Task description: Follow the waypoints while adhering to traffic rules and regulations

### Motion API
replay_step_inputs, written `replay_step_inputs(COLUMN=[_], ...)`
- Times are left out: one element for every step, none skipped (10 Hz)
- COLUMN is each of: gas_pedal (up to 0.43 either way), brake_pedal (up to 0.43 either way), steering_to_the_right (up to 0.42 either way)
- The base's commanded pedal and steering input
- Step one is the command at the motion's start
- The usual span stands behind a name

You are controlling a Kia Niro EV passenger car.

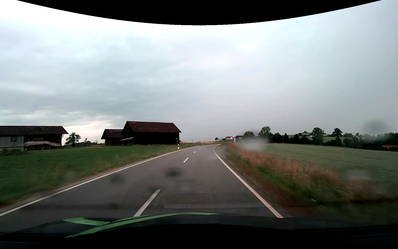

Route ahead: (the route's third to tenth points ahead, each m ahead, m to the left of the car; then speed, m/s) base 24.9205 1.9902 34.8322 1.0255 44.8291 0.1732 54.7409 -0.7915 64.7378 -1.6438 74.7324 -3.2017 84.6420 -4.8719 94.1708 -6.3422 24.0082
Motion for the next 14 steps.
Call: replay_step_inputs(gas_pedal=[0.169,0.169,0.169,0.177,0.177,0.177,0.177,0.177,0.177,0.177,0.177,0.177,0.177,0.177], brake_pedal=[0.000,0.000,0.000,0.000,0.000,0.000,0.000,0.000,0.000,0.000,0.000,0.000,0.000,0.000], steering_to_the_right=[0.014,0.014,0.014,0.014,0.014,0.014,0.014,0.014,0.013,0.012,0.011,0.010,0.010,0.009])
